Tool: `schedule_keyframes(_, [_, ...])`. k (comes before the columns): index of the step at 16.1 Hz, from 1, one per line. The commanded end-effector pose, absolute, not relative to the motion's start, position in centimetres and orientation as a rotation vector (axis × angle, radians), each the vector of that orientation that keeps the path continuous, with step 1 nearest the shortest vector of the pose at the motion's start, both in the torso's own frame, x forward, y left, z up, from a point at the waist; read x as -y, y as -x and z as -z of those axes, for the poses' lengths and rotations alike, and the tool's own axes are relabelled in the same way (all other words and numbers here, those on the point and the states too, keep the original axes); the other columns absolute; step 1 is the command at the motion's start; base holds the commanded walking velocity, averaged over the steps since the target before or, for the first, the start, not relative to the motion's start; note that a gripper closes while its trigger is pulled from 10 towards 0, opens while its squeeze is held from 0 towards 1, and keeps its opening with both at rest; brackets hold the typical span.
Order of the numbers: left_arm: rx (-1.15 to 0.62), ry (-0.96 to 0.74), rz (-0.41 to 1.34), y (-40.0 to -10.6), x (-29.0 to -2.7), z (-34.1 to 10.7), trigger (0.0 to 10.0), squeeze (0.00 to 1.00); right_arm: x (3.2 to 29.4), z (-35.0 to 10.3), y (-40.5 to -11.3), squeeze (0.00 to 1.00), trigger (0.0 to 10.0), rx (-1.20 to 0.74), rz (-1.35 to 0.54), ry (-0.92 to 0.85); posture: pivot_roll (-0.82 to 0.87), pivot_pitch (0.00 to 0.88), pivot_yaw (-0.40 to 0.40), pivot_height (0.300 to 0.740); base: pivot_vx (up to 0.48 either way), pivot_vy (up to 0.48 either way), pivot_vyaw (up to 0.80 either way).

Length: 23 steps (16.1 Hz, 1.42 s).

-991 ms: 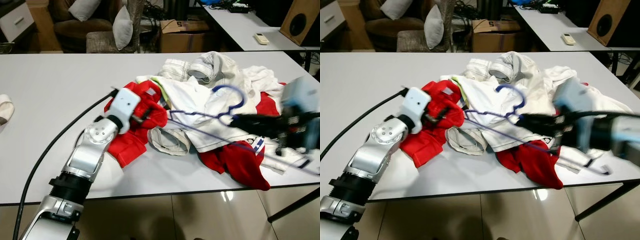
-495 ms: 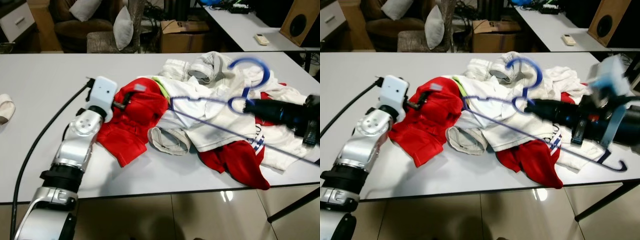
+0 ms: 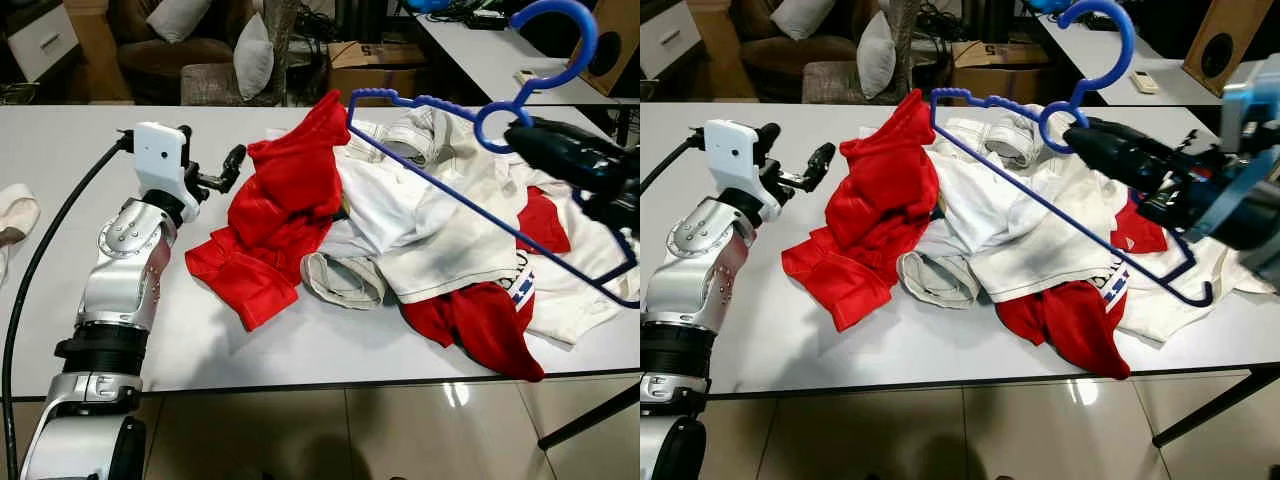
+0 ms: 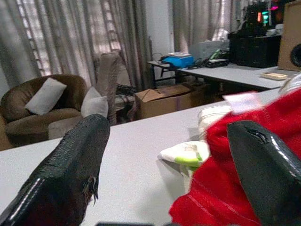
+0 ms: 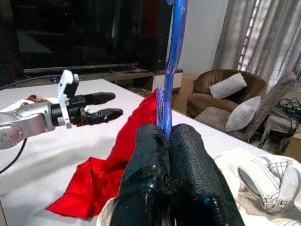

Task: Hang hanger

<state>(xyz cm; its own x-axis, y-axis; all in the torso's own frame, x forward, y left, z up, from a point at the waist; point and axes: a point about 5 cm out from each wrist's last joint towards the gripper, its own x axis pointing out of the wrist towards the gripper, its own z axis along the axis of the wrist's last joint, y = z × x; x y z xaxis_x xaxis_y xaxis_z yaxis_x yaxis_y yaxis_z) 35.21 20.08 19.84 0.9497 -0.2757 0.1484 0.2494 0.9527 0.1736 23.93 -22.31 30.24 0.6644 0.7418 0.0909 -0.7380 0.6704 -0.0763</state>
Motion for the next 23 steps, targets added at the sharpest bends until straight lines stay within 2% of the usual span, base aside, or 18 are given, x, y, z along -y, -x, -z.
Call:
schedule_keyframes(1, [0.193,-0.187,0.293,-35.0,-19.8,-20.4,10.0,0.0,22.1,-30.6,-23.7,0.0,10.0,0.128,-0.843,0.051,-0.13,0.0,0.021,0.74,0.0,0.0,0.0])
schedule_keyframes(3, [0.237,-0.143,0.402,-34.6,-18.4,-21.3,10.0,0.0,22.2,-30.7,-23.7,0.0,10.0,0.135,-0.839,0.049,-0.12,0.0,0.018,0.74,0.0,0.0,0.0])
schedule_keyframes(4, [0.266,-0.098,0.505,-34.2,-16.8,-21.8,10.0,0.0,22.2,-30.8,-23.7,0.0,10.0,0.144,-0.848,0.042,-0.12,0.0,0.015,0.74,0.0,0.0,0.0])
schedule_keyframes(5, [0.281,-0.094,0.58,-34.1,-15.5,-21.9,10.0,1.0,21.9,-31.0,-23.7,0.0,10.0,0.151,-0.869,0.033,-0.12,0.0,0.015,0.74,0.0,0.0,0.0])
schedule_keyframes(9, [0.305,-0.109,0.799,-33.3,-12.6,-21.6,10.0,1.0,21.3,-30.8,-23.5,0.0,10.0,0.144,-0.909,0.034,-0.13,0.0,0.019,0.74,0.0,0.0,0.0])
schedule_keyframes(11, [0.274,-0.115,0.831,-33.3,-11.8,-21.0,10.0,0.99,20.8,-30.8,-23.3,0.0,10.0,0.144,-0.937,0.028,-0.13,0.0,0.019,0.74,0.0,0.0,0.0])
schedule_keyframes(12, [0.236,-0.174,0.775,-34.0,-11.8,-20.3,10.0,0.24,20.6,-30.8,-23.2,0.0,10.0,0.147,-0.948,0.026,-0.13,0.0,0.019,0.74,0.0,0.0,0.0])
schedule_keyframes(13, [0.229,-0.194,0.747,-34.3,-11.9,-20.1,10.0,0.02,20.5,-30.9,-23.2,0.0,10.0,0.149,-0.952,0.025,-0.13,0.0,0.019,0.74,0.0,0.0,0.0])
schedule_keyframes(14, [0.234,-0.204,0.706,-34.7,-12.1,-20.1,2.0,0.0,20.5,-31.0,-23.2,0.0,10.0,0.151,-0.957,0.023,-0.14,0.0,0.022,0.74,0.0,0.0,0.0])
schedule_keyframes(15, [0.249,-0.177,0.647,-35.2,-12.5,-20.4,0.0,0.0,20.4,-31.0,-23.1,0.0,10.0,0.151,-0.962,0.025,-0.14,0.0,0.022,0.74,0.0,0.0,0.0])
schedule_keyframes(23, [0.275,-0.089,0.608,-35.5,-12.9,-20.9,0.0,0.0,20.3,-31.0,-23.2,0.0,10.0,0.143,-0.966,0.033,-0.14,0.0,0.02,0.74,0.0,0.0,0.0])
